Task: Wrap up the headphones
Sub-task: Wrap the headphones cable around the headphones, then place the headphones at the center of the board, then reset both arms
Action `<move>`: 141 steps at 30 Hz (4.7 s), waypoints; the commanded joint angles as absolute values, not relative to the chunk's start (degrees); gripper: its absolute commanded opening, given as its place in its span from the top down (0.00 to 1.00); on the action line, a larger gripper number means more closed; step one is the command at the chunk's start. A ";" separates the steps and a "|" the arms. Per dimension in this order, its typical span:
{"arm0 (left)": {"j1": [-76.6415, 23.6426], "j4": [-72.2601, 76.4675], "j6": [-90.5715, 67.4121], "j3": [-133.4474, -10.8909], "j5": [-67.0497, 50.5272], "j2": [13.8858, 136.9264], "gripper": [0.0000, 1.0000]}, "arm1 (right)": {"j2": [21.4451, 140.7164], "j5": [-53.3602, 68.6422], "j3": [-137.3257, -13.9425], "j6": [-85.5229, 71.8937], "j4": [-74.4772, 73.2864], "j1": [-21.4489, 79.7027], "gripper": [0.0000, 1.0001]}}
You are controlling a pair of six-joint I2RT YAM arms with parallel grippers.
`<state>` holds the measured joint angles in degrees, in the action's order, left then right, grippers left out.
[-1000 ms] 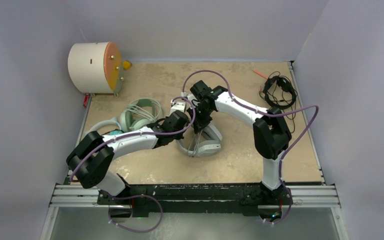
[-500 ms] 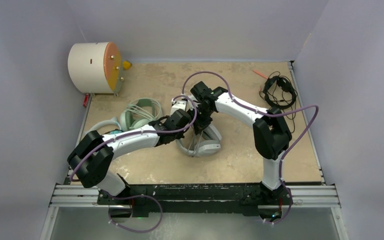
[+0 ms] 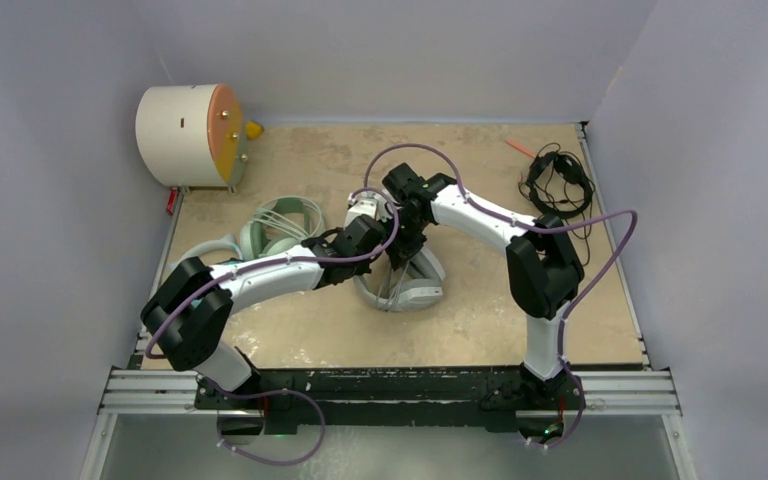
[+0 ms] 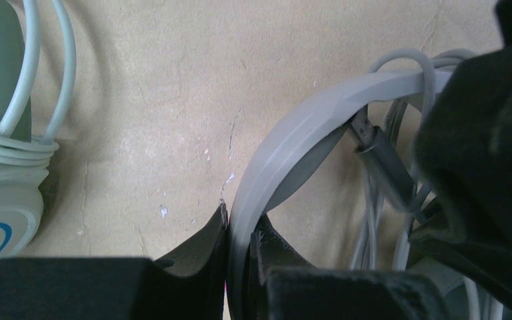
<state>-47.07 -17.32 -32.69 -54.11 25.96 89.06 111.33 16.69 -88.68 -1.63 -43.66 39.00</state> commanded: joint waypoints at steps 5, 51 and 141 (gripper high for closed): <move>-47.13 -7.58 -29.99 -56.47 24.40 87.52 1.00 | 104.87 17.45 -87.53 -2.76 -45.71 39.20 0.80; -41.71 -18.01 -39.46 -59.65 21.22 89.32 1.00 | 84.13 15.55 -72.97 -15.64 -25.85 27.53 0.81; -3.57 62.50 -4.18 -10.37 6.98 75.79 0.02 | 84.73 -14.61 -14.66 3.11 66.63 4.97 0.06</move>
<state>-5.52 56.99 -2.63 -9.13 11.64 70.67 81.49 -14.92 -15.33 1.30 53.58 5.56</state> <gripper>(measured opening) 0.991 0.939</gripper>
